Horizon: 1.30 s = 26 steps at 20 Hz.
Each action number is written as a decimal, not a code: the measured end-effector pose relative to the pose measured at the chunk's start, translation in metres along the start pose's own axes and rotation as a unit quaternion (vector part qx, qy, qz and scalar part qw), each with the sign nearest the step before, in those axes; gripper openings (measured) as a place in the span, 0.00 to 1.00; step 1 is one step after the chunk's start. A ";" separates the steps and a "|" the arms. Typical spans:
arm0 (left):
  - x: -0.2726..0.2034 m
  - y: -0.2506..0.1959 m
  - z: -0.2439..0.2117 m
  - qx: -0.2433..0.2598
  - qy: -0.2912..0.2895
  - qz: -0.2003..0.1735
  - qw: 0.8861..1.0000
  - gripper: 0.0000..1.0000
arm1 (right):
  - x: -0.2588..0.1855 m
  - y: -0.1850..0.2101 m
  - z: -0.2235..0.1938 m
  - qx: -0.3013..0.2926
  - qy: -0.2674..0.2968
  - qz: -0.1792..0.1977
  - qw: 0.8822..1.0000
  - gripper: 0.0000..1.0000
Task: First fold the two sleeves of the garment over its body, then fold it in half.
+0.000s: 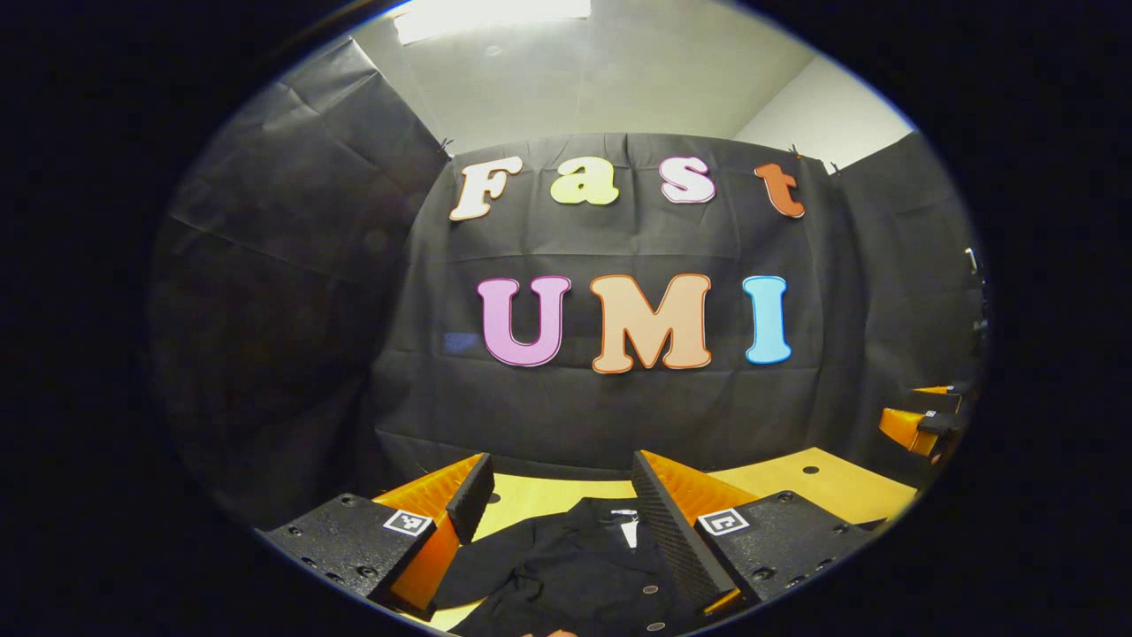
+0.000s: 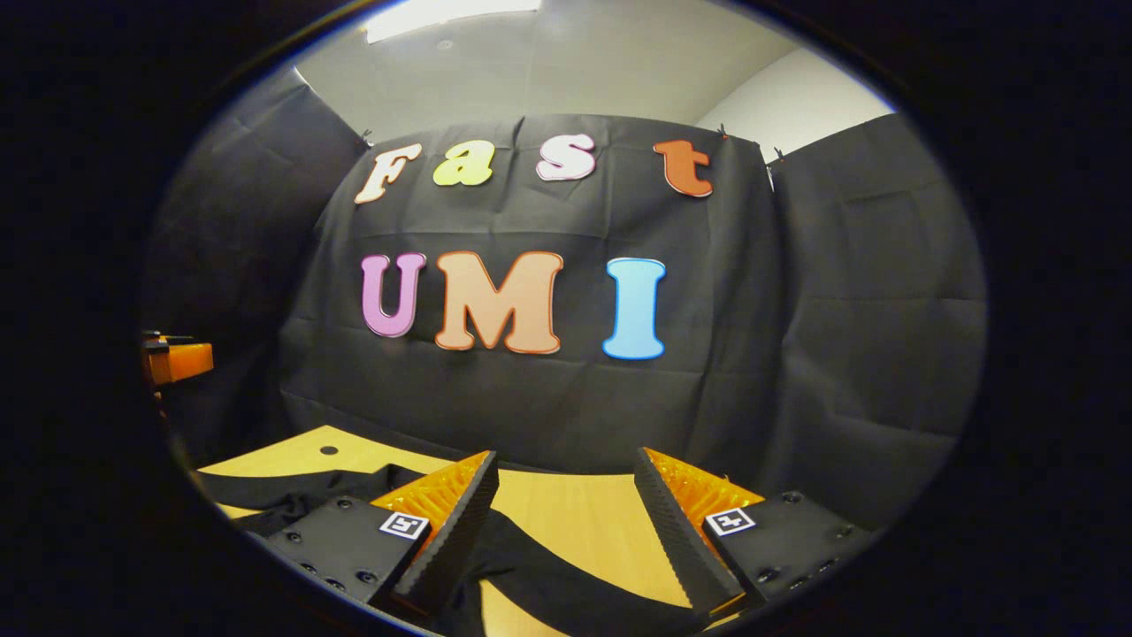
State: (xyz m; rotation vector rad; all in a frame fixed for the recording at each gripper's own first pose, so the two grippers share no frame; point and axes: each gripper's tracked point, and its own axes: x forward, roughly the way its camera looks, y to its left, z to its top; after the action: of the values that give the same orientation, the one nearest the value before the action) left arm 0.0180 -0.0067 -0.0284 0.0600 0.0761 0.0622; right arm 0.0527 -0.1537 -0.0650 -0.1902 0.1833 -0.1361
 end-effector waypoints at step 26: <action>-0.003 -0.110 -0.027 0.023 0.033 -0.015 0.999 0.93 | -0.019 -0.158 -0.252 -0.067 0.304 -0.018 0.950 0.99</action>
State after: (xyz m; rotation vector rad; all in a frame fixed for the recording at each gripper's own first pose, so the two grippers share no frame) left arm 0.0196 -0.1146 -0.0622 0.1026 0.1443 0.0324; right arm -0.0326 -0.3485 -0.2739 -0.2831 0.8062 -0.2178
